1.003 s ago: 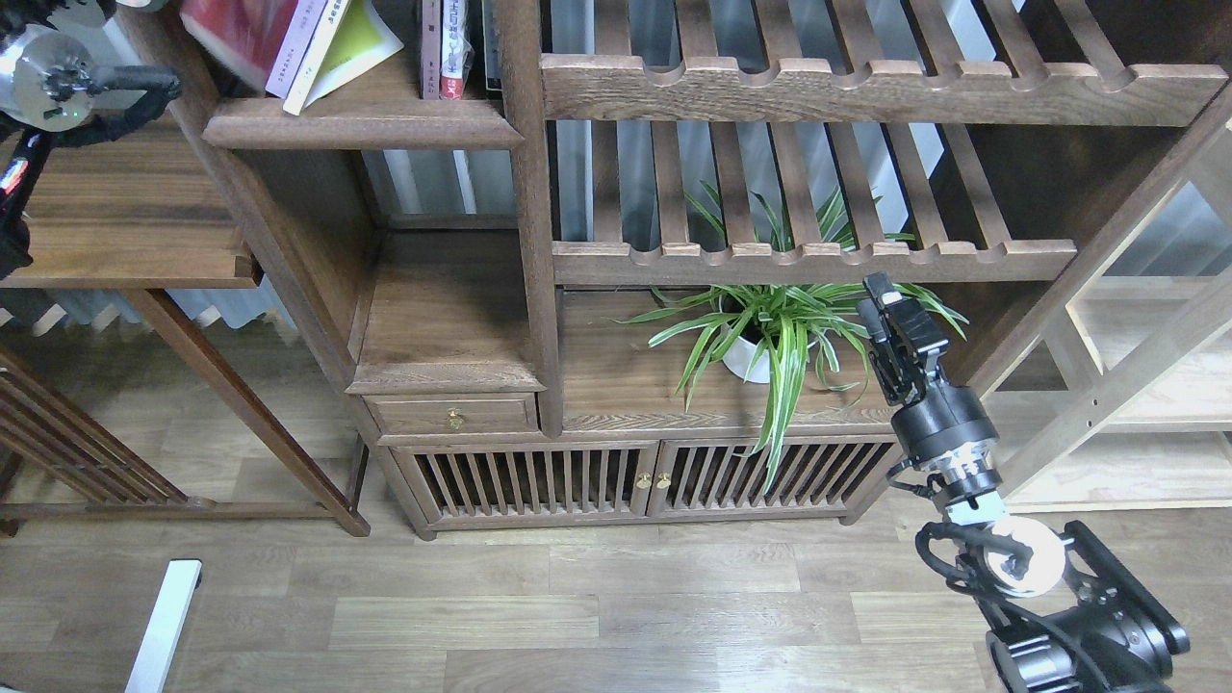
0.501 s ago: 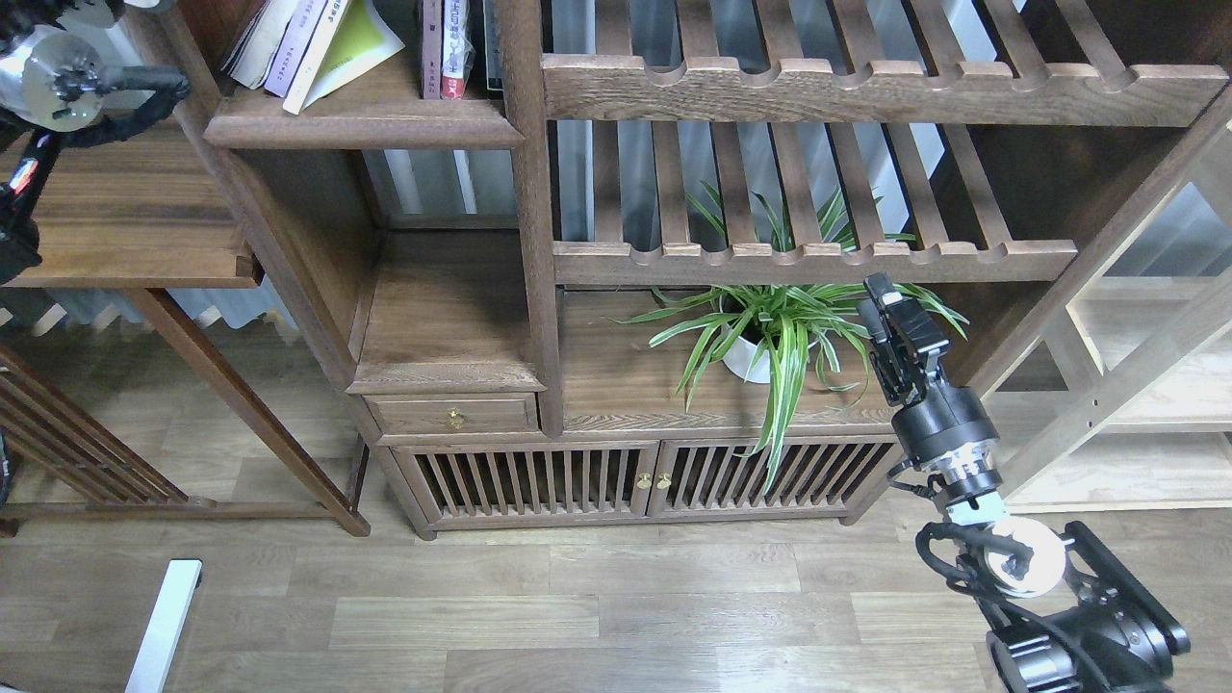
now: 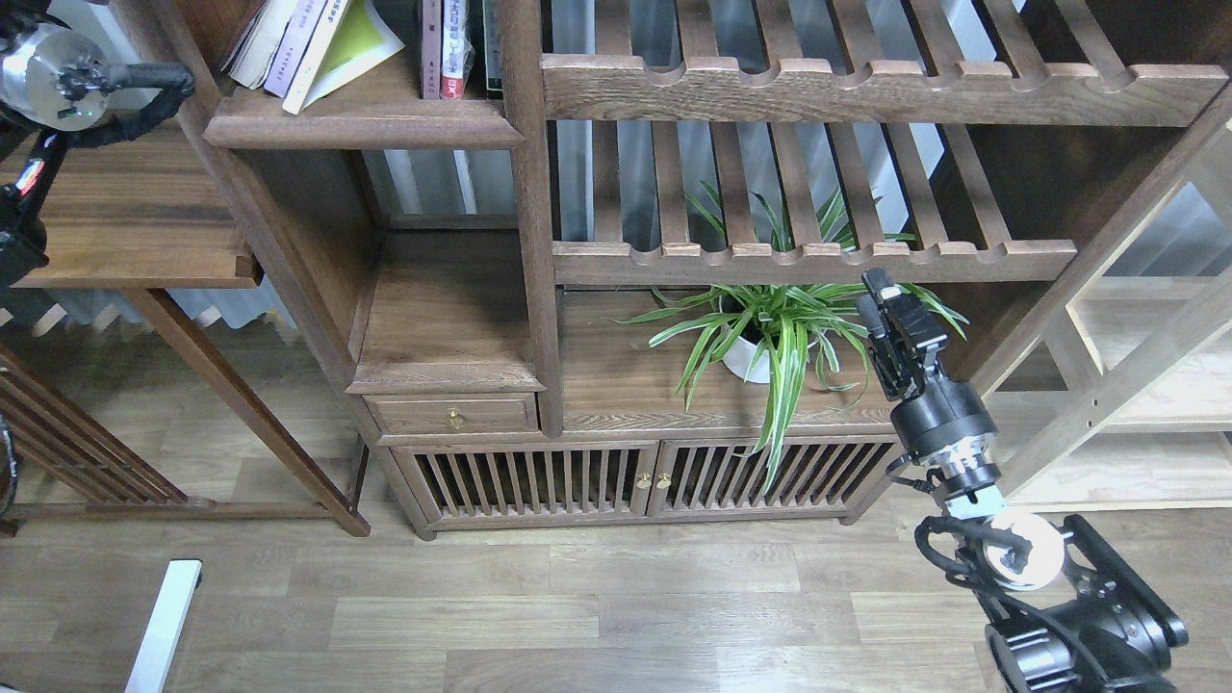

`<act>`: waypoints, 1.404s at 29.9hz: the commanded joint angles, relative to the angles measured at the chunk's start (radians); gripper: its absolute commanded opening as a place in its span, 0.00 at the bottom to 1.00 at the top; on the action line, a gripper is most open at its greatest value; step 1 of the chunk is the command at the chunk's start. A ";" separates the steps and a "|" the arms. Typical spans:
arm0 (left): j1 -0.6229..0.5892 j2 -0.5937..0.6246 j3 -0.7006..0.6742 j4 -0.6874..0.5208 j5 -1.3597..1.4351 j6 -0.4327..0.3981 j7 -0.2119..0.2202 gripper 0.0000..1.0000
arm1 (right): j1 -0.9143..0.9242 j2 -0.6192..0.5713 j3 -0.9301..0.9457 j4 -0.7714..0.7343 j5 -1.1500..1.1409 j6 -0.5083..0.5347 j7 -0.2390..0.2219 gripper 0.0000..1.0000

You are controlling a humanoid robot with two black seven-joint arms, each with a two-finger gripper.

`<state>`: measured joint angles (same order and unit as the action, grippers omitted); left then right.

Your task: Organize books on shelf

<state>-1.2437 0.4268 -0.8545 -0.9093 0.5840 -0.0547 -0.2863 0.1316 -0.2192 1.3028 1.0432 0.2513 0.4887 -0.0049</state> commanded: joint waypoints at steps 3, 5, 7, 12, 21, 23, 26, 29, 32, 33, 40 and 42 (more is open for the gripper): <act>0.006 0.003 0.003 -0.048 -0.116 -0.111 -0.123 0.99 | 0.003 0.003 -0.005 -0.002 -0.001 0.000 0.000 0.64; 0.006 0.003 0.003 -0.057 -0.127 -0.168 -0.126 0.99 | 0.005 0.008 -0.008 -0.002 -0.001 0.000 0.000 0.69; 0.004 0.001 -0.004 -0.066 -0.135 -0.223 -0.128 0.99 | 0.011 0.012 -0.010 0.000 -0.001 0.000 0.000 0.71; 0.013 0.004 -0.023 -0.103 -0.162 -0.413 -0.128 0.99 | 0.016 0.015 -0.013 0.000 -0.001 0.000 0.000 0.74; 0.078 -0.075 -0.012 -0.126 -0.340 -0.434 -0.108 0.99 | 0.028 0.021 -0.011 0.009 -0.001 0.000 0.000 0.74; 0.076 -0.129 -0.012 -0.134 -0.372 -0.434 -0.105 0.99 | 0.037 0.041 -0.011 0.014 -0.003 0.000 0.000 0.74; 0.078 -0.195 -0.012 -0.155 -0.382 -0.434 -0.093 0.99 | 0.055 0.060 -0.011 0.023 -0.003 0.000 0.000 0.74; 0.081 -0.272 -0.012 -0.175 -0.382 -0.434 -0.090 0.99 | 0.075 0.077 -0.011 0.038 -0.003 0.000 -0.001 0.74; 0.118 -0.348 -0.011 -0.209 -0.382 -0.434 -0.076 0.99 | 0.101 0.083 -0.011 0.044 -0.006 0.000 -0.003 0.74; 0.138 -0.368 -0.011 -0.221 -0.382 -0.434 -0.067 0.99 | 0.109 0.083 -0.011 0.044 -0.007 0.000 -0.003 0.74; 0.372 -0.427 -0.009 -0.290 -0.382 -0.434 0.018 0.99 | 0.167 0.083 -0.013 0.072 -0.012 0.000 -0.004 0.74; 0.424 -0.427 -0.017 -0.290 -0.380 -0.434 0.019 0.99 | 0.181 0.083 -0.013 0.095 -0.012 0.000 -0.004 0.74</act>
<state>-0.8916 0.0017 -0.8639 -1.1947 0.2024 -0.4888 -0.2758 0.2928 -0.1353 1.2905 1.1110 0.2400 0.4887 -0.0092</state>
